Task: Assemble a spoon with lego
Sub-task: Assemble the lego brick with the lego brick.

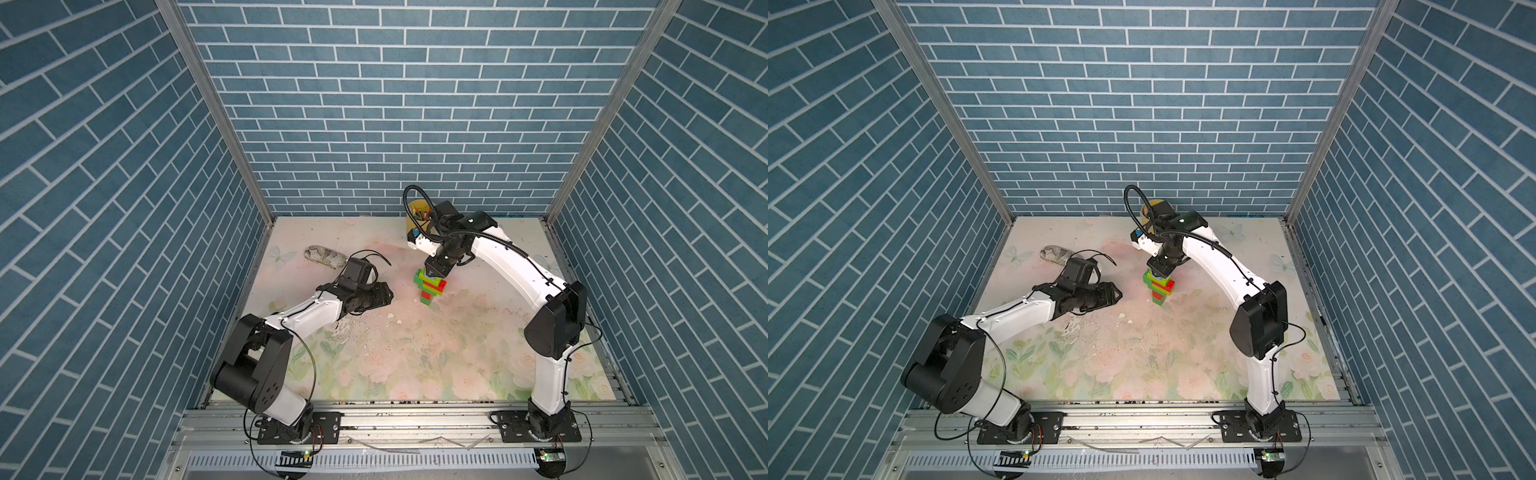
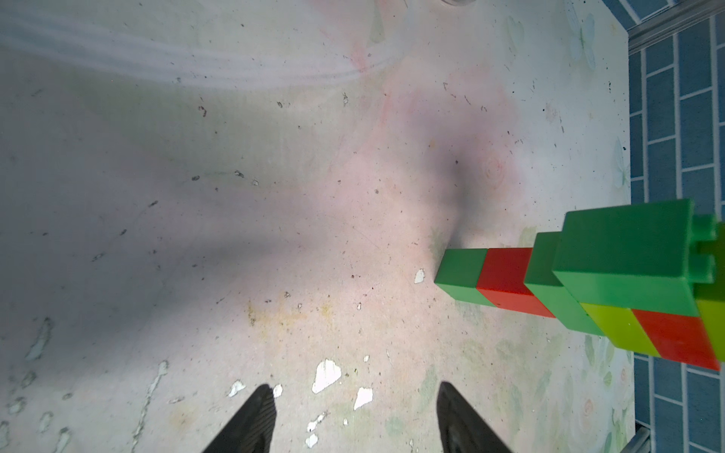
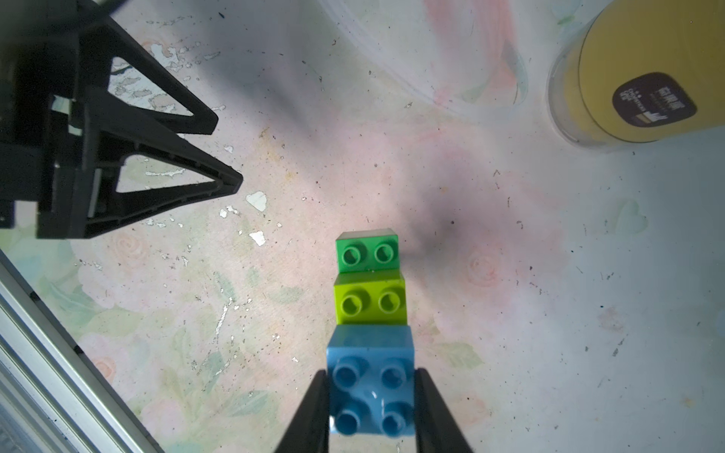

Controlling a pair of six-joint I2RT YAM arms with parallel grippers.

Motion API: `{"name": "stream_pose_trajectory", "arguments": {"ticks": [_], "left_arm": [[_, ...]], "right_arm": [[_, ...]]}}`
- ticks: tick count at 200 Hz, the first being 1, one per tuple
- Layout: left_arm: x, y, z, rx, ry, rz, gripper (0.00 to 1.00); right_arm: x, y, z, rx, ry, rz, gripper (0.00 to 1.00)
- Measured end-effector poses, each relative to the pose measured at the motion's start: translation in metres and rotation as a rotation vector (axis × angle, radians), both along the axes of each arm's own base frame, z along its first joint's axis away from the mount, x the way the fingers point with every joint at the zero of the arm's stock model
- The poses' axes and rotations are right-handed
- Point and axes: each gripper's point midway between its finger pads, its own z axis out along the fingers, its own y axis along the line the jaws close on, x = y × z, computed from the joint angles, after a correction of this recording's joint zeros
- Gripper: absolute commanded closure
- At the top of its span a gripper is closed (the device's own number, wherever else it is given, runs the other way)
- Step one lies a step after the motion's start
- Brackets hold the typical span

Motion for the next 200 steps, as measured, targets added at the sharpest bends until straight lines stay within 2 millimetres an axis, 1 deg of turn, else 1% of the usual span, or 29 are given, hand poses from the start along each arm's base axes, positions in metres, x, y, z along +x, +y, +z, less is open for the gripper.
{"name": "stream_pose_trajectory", "arguments": {"ticks": [42, 96, 106, 133, 149, 200], "left_arm": [[0.0005, 0.0005, 0.0001, 0.003, -0.002, 0.002, 0.33], [0.0017, 0.0013, 0.0007, 0.007, -0.006, 0.007, 0.33], [0.0018, 0.0013, 0.0008, 0.008, -0.007, 0.007, 0.33], [0.0022, 0.0017, 0.0008, 0.01, -0.008, 0.009, 0.33], [0.0021, 0.002, 0.0006, 0.011, -0.007, 0.01, 0.33], [0.0008, 0.0034, -0.001, 0.019, 0.0, 0.011, 0.33]], "right_arm": [[0.0004, -0.0001, -0.0011, -0.003, -0.003, 0.006, 0.85], [0.0001, 0.0005, -0.003, 0.014, 0.003, 0.057, 0.86], [0.0001, 0.0, -0.0027, 0.019, 0.005, 0.069, 0.88], [0.0006, -0.001, -0.0026, 0.039, 0.021, 0.067, 0.88], [-0.0001, -0.0029, -0.0065, 0.045, 0.04, 0.061, 0.89], [-0.0009, -0.0016, -0.0088, 0.067, 0.051, 0.061, 0.89]]}}
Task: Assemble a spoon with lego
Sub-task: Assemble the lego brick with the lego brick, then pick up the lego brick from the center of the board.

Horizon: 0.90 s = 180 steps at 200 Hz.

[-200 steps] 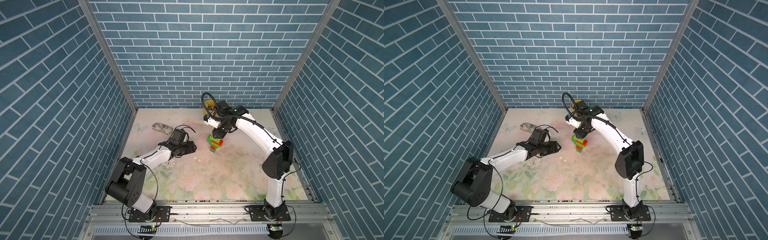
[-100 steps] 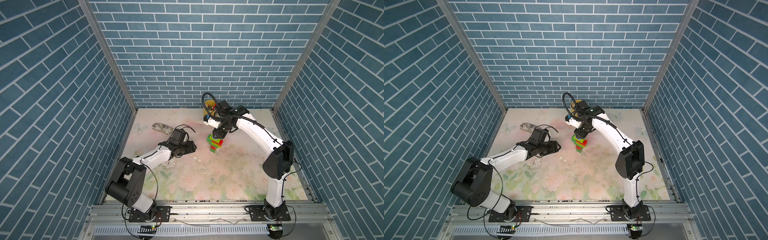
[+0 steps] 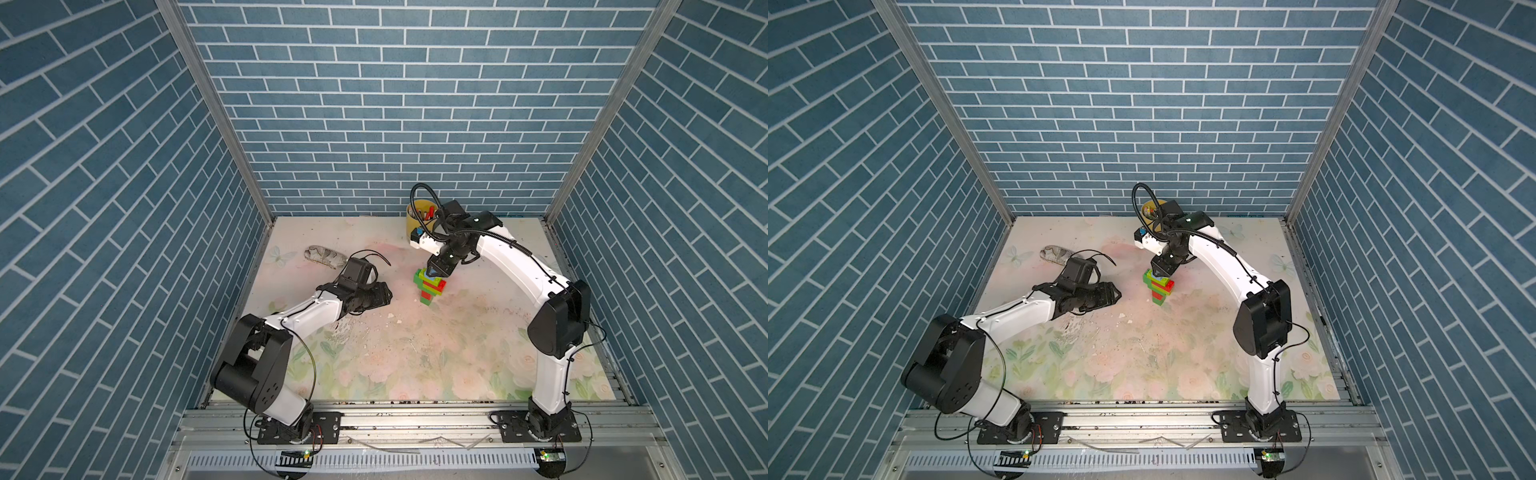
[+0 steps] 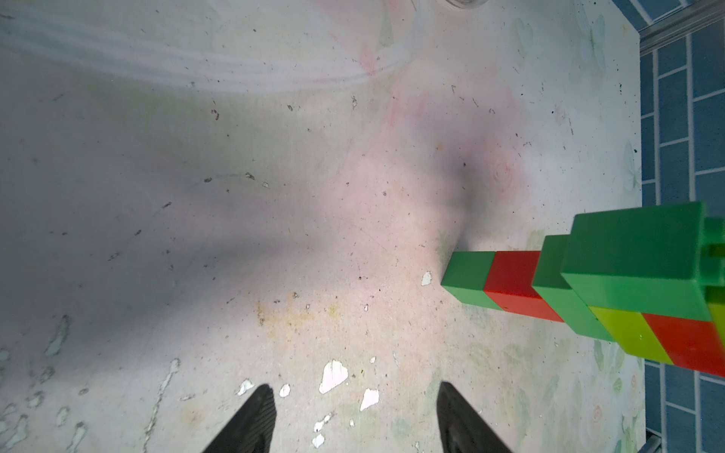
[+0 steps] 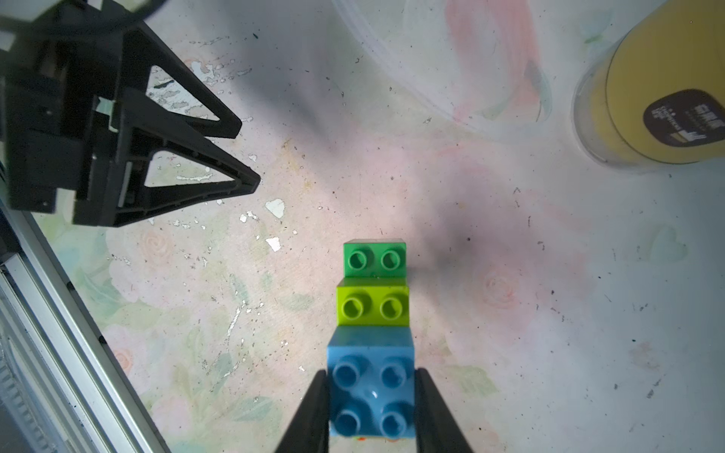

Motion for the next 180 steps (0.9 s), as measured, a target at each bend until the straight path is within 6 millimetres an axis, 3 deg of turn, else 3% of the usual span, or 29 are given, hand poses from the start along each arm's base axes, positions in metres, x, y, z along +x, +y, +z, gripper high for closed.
{"name": "stream_pose_trajectory", "arguments": {"ticks": [23, 52, 123, 180], "left_arm": [[0.0, 0.001, 0.0, 0.005, 0.0, 0.003, 0.33], [0.0, 0.001, 0.0, 0.008, -0.002, 0.002, 0.33], [0.001, 0.002, 0.0, 0.01, -0.003, 0.004, 0.33], [0.001, 0.002, 0.0, 0.012, -0.005, 0.005, 0.33]], "right_arm": [[0.001, -0.001, 0.0, -0.004, -0.003, -0.002, 0.87], [0.001, 0.0, 0.002, -0.003, -0.006, -0.003, 0.76], [0.004, 0.001, 0.005, -0.034, 0.004, -0.022, 0.61], [0.001, -0.001, -0.012, -0.09, 0.04, -0.023, 0.55]]}}
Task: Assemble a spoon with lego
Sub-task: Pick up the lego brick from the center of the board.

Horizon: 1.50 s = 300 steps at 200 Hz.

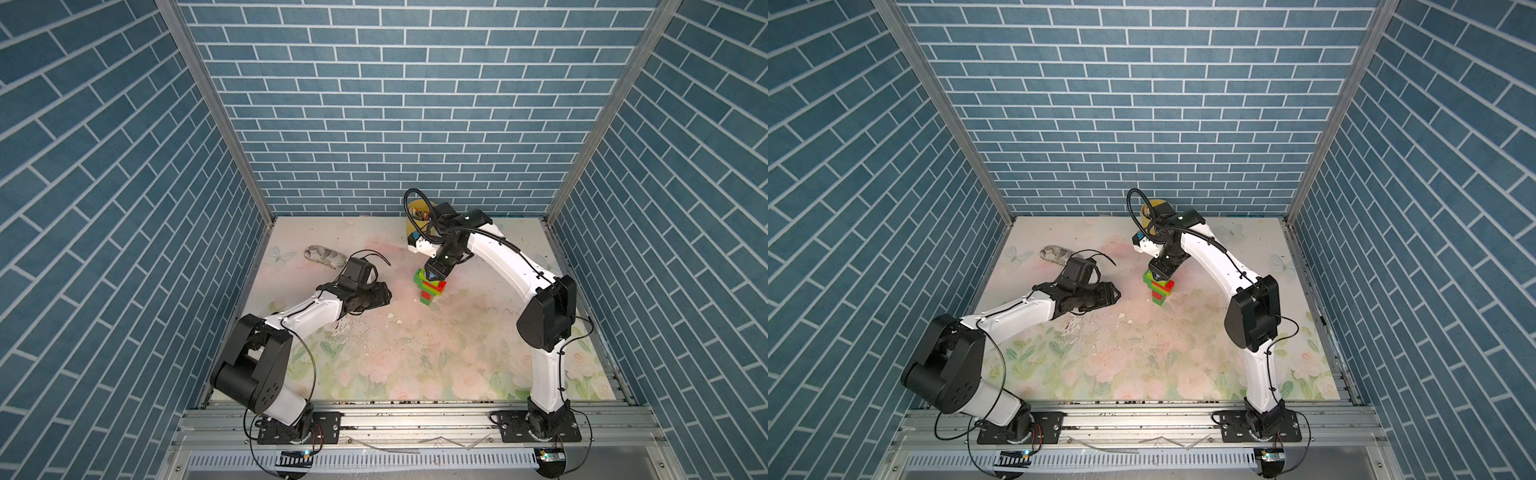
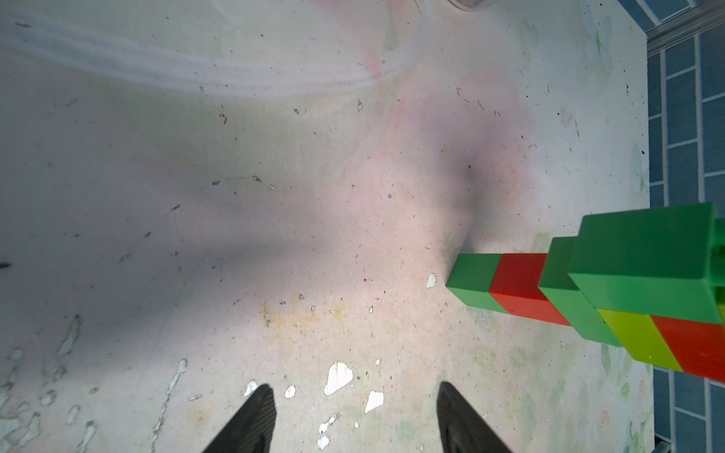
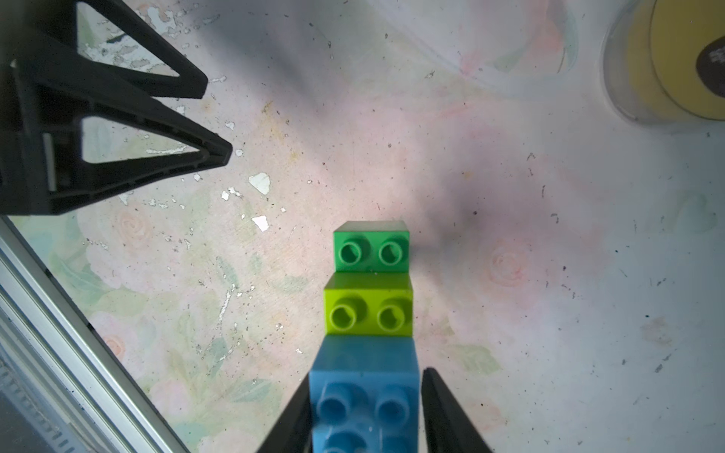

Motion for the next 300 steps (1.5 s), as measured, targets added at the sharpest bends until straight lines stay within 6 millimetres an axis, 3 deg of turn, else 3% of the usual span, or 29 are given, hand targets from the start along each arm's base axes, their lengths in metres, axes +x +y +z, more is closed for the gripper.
{"name": "stream_pose_trajectory", "arguments": {"ticks": [56, 107, 167, 209, 246, 279, 300], "left_arm": [[0.0, 0.0, 0.0, 0.002, 0.001, 0.0, 0.33], [-0.002, 0.002, -0.002, 0.014, 0.008, 0.001, 0.33], [-0.002, 0.004, -0.001, 0.022, 0.004, 0.004, 0.33], [-0.003, 0.005, 0.001, 0.03, -0.002, -0.002, 0.32], [-0.004, 0.011, 0.01, 0.042, -0.013, -0.005, 0.32], [0.004, 0.019, 0.022, 0.049, -0.032, 0.006, 0.32], [0.01, 0.023, 0.03, 0.056, -0.041, 0.009, 0.32]], "right_arm": [[0.002, 0.0, -0.002, -0.012, -0.005, 0.0, 0.54], [0.008, 0.007, -0.019, -0.036, 0.016, 0.004, 0.56], [0.008, 0.008, -0.021, -0.054, 0.028, 0.007, 0.84], [0.007, 0.006, -0.02, -0.039, 0.05, -0.014, 0.86], [0.003, -0.002, -0.009, 0.128, 0.119, -0.121, 0.86], [0.008, -0.03, 0.011, 0.435, 0.166, -0.346, 0.85], [0.019, -0.034, 0.013, 0.636, 0.186, -0.458, 0.85]]}}
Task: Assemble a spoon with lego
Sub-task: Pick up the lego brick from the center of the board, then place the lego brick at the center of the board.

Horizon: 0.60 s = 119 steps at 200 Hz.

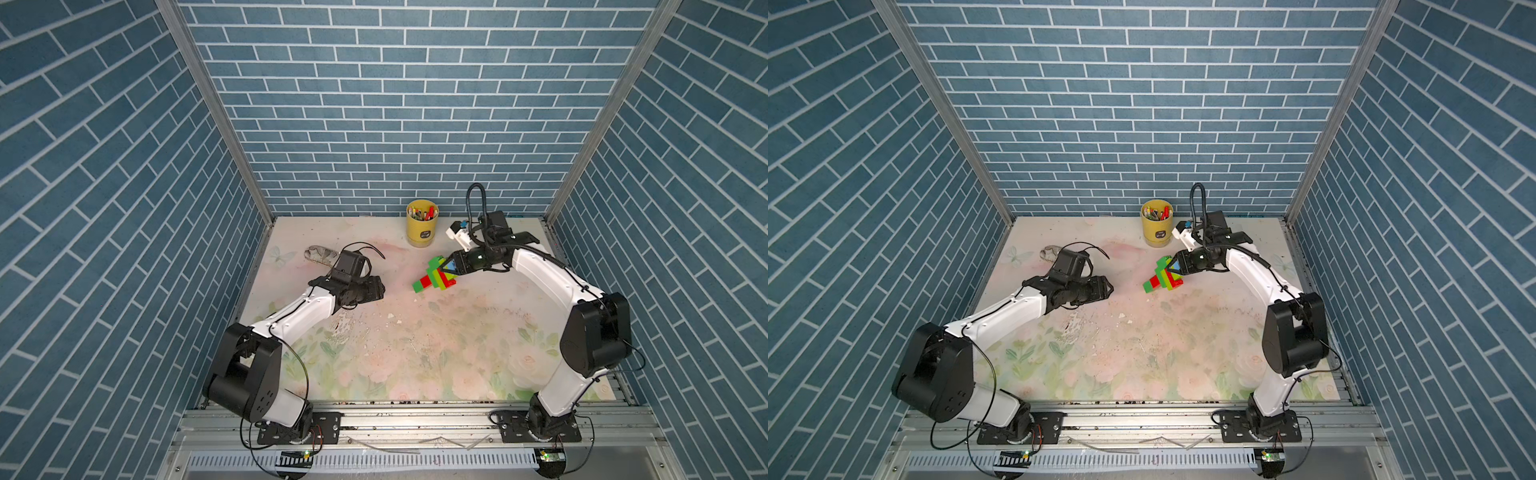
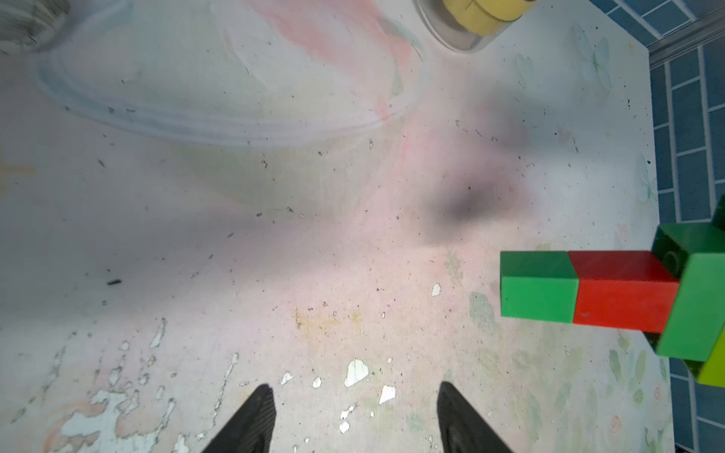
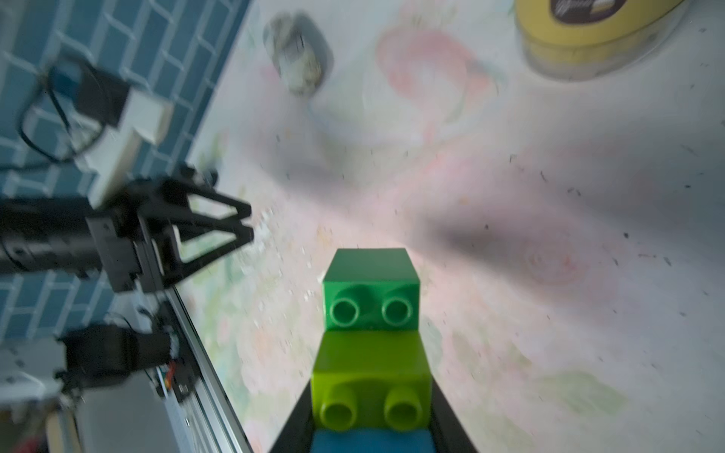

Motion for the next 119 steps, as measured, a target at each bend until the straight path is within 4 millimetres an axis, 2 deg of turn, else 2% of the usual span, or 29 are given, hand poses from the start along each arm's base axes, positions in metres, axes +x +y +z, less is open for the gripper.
{"name": "stream_pose_trajectory", "arguments": {"ticks": [43, 73, 93, 119], "left_arm": [[0.012, -0.001, 0.028, 0.003, -0.037, -0.012, 0.32], [0.023, -0.003, 0.042, 0.006, -0.051, -0.016, 0.32], [0.027, -0.004, 0.048, 0.013, -0.053, -0.02, 0.32], [0.033, -0.002, 0.059, 0.025, -0.063, -0.017, 0.32]], "right_arm": [[0.02, 0.018, -0.028, 0.3, 0.088, -0.126, 0.84], [0.05, 0.027, -0.038, 0.481, 0.112, -0.173, 0.83], [0.066, 0.032, -0.045, 0.575, 0.122, -0.187, 0.82], [0.074, 0.036, -0.059, 0.654, 0.155, -0.191, 0.81]]}}
